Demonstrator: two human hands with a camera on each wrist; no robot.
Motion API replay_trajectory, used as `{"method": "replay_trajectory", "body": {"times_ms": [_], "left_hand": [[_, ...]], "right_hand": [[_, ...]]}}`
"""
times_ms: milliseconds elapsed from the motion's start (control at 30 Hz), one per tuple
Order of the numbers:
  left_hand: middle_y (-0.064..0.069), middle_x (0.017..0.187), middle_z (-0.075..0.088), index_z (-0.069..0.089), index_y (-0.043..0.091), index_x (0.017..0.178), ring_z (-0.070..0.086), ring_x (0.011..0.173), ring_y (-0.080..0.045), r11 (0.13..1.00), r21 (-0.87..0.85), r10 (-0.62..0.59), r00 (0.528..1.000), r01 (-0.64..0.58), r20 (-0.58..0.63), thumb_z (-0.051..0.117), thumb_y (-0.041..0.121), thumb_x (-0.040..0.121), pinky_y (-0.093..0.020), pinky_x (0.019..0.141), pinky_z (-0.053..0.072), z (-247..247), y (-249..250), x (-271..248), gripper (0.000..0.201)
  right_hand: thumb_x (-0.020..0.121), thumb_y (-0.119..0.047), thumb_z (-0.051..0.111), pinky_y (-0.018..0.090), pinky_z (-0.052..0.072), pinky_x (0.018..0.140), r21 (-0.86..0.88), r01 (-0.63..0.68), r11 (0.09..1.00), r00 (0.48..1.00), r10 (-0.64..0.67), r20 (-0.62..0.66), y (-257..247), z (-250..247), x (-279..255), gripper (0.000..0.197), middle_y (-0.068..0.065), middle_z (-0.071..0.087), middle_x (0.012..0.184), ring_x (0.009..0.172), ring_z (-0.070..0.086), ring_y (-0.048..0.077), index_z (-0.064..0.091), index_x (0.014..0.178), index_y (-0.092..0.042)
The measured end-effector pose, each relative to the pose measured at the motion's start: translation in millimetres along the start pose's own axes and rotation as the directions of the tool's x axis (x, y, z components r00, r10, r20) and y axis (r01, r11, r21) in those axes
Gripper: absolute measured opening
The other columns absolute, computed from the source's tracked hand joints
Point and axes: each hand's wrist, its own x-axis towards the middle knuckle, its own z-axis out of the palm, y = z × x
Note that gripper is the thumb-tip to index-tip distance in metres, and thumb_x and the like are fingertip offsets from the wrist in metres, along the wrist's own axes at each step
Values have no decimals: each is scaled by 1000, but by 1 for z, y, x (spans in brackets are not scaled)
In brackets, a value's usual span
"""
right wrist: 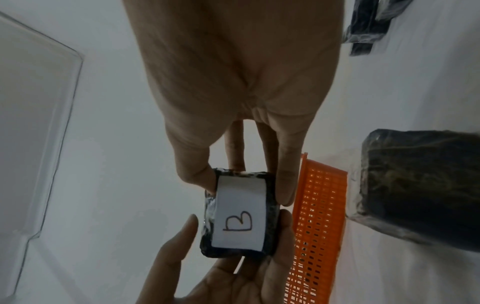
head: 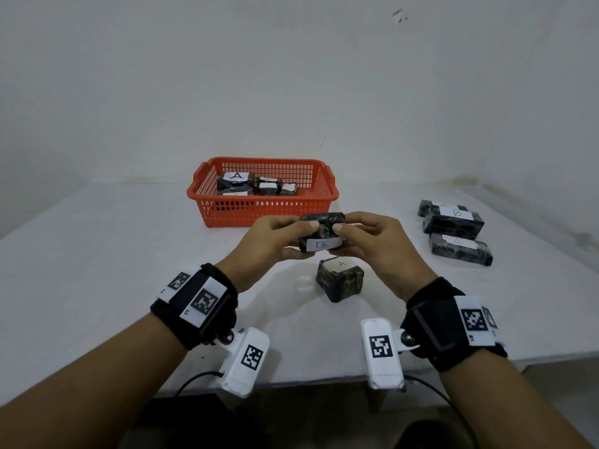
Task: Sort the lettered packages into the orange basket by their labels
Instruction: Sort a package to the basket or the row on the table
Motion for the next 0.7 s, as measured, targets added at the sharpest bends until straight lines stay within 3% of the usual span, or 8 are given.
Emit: {"method": "replay_trajectory", "body": {"times_ms": [133,300,500,700], "left_hand": [[-28,112,73,74,-5,111,70,110,-41,999,22,30,998,-28,-59,59,17,103,-46,93,62,1,-1,0,28],[-18,114,76,74,1,119,73,108,-33,994,88,66,994,-58,-85,61,9,101,-46,95,61,2,-1,1,24],[-15,122,74,71,4,124,71,115,-28,1000,-12,-1,1000,1,5,64,18,99,-44,102,57,0,-4,1,29],[-15,117,76,74,3,119,73,111,-30,998,47,40,999,-38,-33,66,14,99,-43,99,60,-1,-4,2,25]], "right_hand": [[95,-12,73,46,61,96,11,-29,1000,999,28,39,-2,0,-2,20,17,79,106,101,77,30,77,113,-5],[99,-22,67,44,58,103,51,-91,995,991,85,107,-3,1,1,28,17,77,114,108,75,34,74,119,-3],[96,-13,71,50,59,100,24,-46,999,999,46,-4,3,1,4,20,18,79,106,103,76,34,77,111,-1],[95,-8,70,44,57,104,84,-74,994,996,69,51,1,2,2,28,14,78,108,105,76,25,70,122,-1]]}}
